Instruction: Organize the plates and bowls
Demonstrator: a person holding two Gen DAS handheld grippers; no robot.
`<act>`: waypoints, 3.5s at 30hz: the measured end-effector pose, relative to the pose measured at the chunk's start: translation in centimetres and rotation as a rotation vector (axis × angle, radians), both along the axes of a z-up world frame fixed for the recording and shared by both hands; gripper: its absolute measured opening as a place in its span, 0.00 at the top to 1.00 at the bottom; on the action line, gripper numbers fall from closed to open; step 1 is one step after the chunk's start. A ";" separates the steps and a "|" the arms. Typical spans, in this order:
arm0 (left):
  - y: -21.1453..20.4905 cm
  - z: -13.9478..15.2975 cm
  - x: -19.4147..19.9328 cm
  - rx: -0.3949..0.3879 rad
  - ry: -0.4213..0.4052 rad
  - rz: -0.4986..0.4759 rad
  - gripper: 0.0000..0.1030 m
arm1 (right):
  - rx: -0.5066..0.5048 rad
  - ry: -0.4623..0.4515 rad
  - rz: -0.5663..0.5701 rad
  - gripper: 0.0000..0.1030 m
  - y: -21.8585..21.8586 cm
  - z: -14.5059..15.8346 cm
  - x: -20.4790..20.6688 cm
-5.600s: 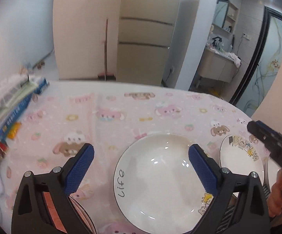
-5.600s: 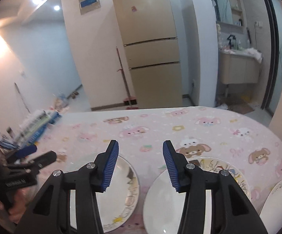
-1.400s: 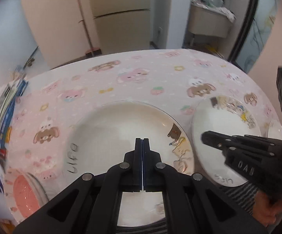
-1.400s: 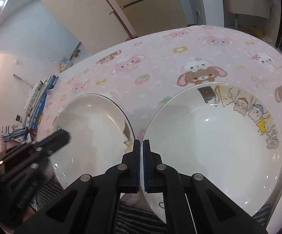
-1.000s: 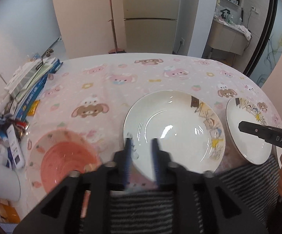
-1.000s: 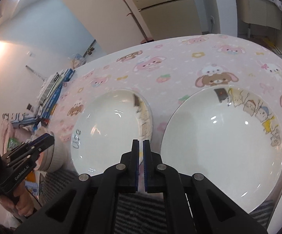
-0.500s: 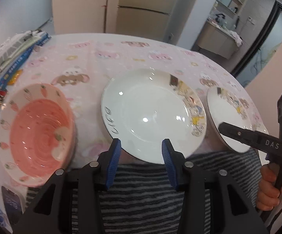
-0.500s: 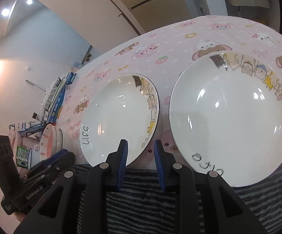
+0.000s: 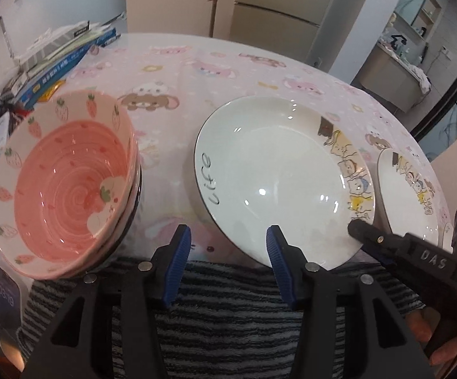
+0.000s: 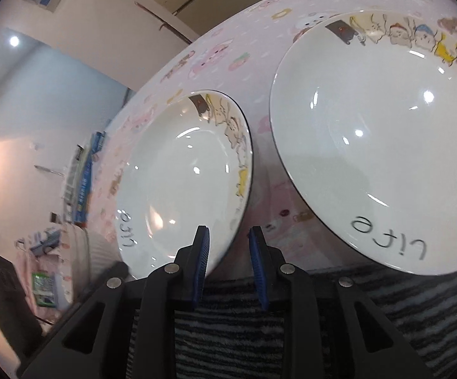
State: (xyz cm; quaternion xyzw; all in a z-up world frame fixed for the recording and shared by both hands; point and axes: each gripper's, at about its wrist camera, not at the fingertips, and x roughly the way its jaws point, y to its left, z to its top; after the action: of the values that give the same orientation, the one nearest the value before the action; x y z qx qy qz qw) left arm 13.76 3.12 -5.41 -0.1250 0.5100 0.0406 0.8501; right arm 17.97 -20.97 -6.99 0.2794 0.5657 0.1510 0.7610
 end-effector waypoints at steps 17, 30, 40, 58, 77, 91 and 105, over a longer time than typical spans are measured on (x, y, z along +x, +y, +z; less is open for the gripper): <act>-0.3 -3.0 1.8 -0.067 0.002 0.004 0.73 | -0.074 -0.050 0.103 0.83 1.2 -0.4 0.4; -1.8 0.6 -0.7 -0.037 -0.103 -0.063 0.73 | -0.047 -0.155 0.124 0.78 -0.3 4.3 -2.4; -7.1 4.8 -0.8 -0.009 -0.184 -0.178 0.73 | -0.035 -0.223 -0.014 0.78 -6.9 8.0 -5.0; -18.3 1.1 1.4 -0.004 -0.078 -0.455 0.73 | -0.101 -0.087 -0.150 0.75 -15.9 4.8 -7.3; -18.2 -0.6 2.4 0.026 -0.101 -0.476 0.68 | -0.138 -0.087 -0.165 0.71 -14.4 3.5 -6.2; -18.1 -0.1 1.9 0.150 -0.169 -0.464 0.45 | -0.173 -0.082 -0.160 0.70 -15.3 4.0 -6.1; -17.0 -0.6 3.0 -0.040 -0.110 -0.463 0.76 | -0.186 -0.043 -0.201 0.62 -16.9 2.6 -4.6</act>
State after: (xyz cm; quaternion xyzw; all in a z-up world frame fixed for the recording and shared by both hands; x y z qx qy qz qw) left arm 16.74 -13.92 -6.03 -0.0235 0.4787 -0.1722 0.8606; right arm 13.40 -37.84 -4.38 0.2598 0.5299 0.0270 0.8068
